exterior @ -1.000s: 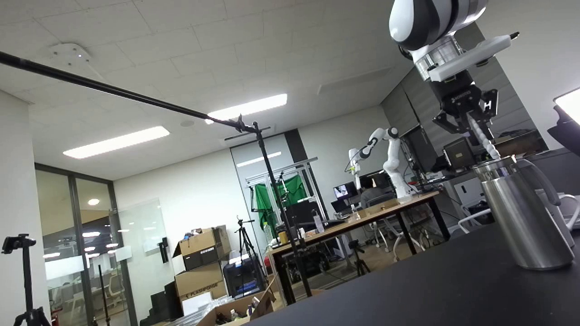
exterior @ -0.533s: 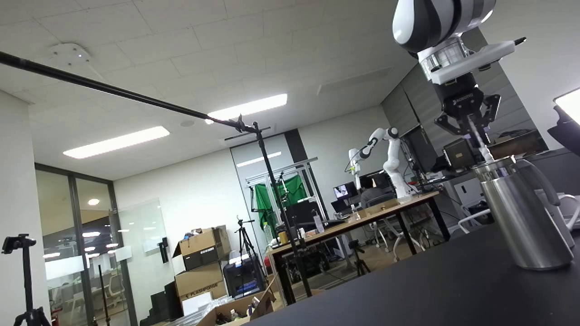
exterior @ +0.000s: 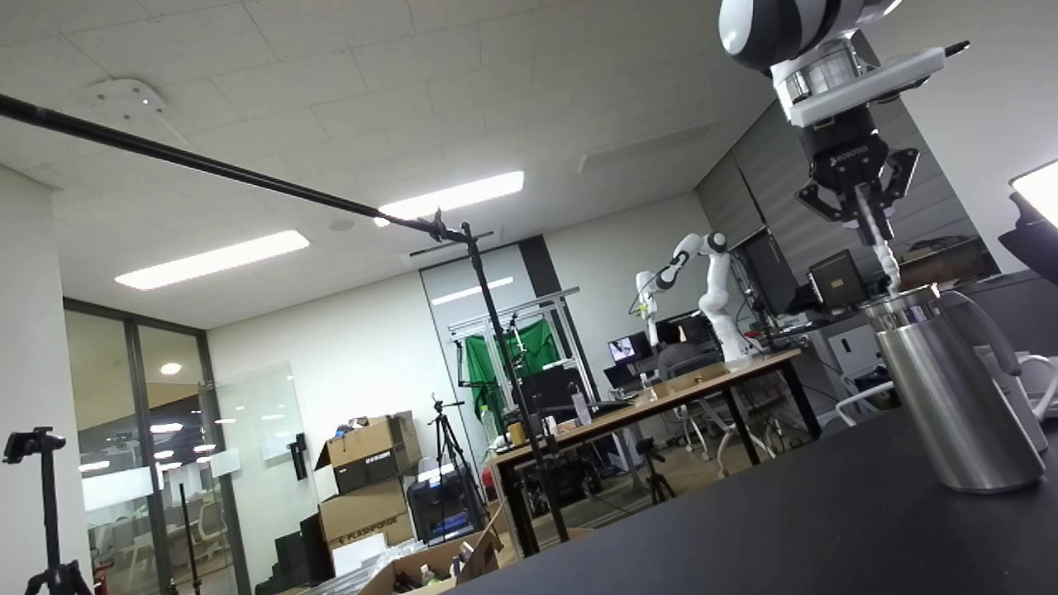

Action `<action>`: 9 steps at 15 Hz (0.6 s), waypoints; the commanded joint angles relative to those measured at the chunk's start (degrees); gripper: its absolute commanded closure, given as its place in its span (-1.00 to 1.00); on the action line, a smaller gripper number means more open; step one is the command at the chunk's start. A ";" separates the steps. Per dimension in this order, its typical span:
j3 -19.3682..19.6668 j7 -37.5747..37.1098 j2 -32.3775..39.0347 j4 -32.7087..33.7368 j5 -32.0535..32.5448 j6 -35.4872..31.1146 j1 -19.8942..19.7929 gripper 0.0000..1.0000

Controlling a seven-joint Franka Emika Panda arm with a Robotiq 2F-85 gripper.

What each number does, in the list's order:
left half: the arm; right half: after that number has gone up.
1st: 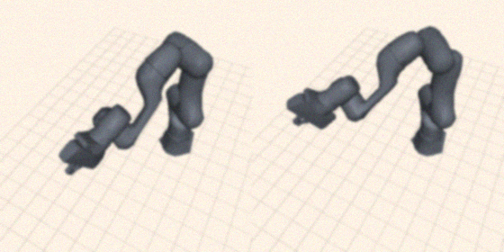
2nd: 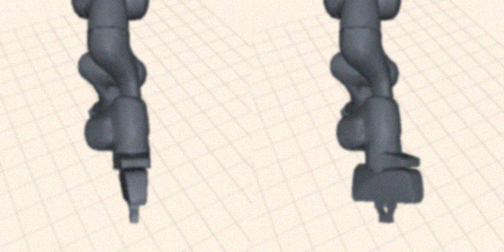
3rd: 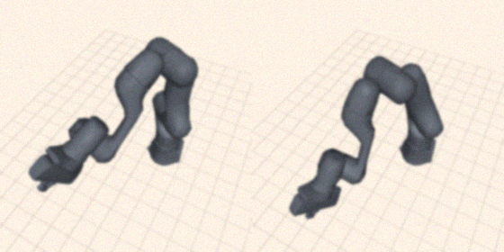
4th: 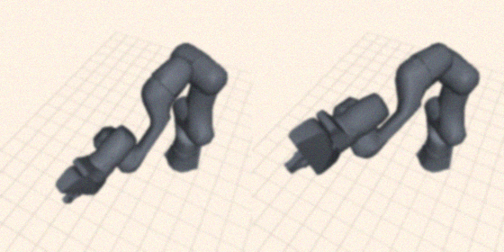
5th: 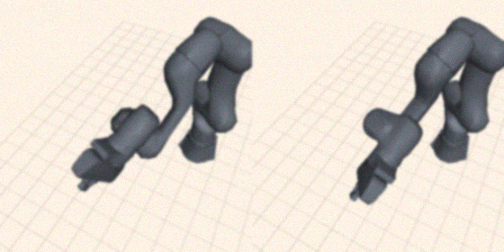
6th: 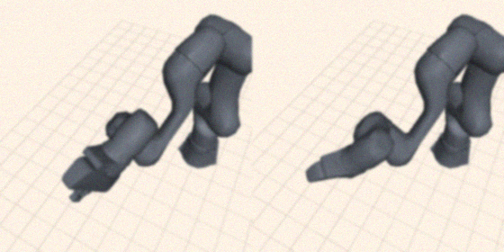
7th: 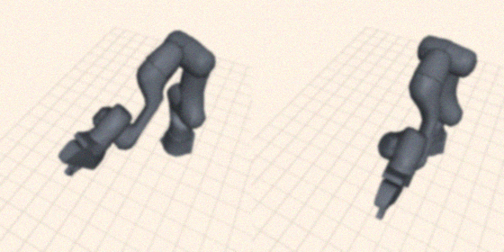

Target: Lift and lower the thing in the flask six times

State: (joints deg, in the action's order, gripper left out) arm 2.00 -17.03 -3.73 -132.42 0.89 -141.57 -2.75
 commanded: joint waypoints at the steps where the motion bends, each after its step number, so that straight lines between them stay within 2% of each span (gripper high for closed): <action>1: 0.51 1.78 -3.57 2.14 -0.99 4.90 -0.54 0.92; 5: 1.38 6.32 -3.52 4.53 -4.11 8.77 -0.64 0.92; 9: 2.33 15.56 2.83 3.56 -12.23 7.38 -0.02 0.92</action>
State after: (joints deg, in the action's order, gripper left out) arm 3.68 -6.33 -6.30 -129.77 -7.36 -134.11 -3.09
